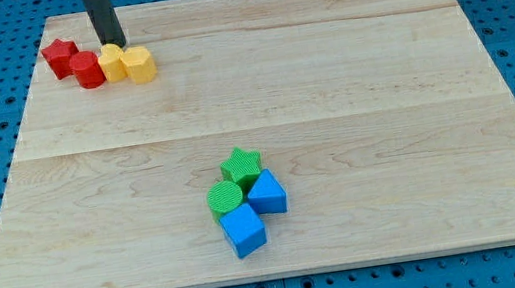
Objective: Place the yellow and red blocks towards the center
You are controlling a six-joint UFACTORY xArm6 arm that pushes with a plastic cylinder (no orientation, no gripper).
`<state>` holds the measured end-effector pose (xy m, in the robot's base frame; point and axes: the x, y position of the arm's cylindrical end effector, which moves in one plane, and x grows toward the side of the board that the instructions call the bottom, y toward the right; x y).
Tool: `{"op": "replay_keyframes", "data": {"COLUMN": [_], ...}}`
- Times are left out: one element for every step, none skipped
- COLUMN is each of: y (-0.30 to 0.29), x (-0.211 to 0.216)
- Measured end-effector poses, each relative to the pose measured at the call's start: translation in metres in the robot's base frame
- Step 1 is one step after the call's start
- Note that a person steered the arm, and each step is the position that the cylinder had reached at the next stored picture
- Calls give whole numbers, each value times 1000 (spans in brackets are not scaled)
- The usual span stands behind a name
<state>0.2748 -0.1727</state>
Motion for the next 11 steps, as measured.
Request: {"op": "replay_keyframes", "data": {"y": [49, 115, 133, 136, 33, -56, -120, -125, -89, -9, 35], "x": [28, 46, 95, 106, 102, 56, 51, 21, -10, -15, -12]}}
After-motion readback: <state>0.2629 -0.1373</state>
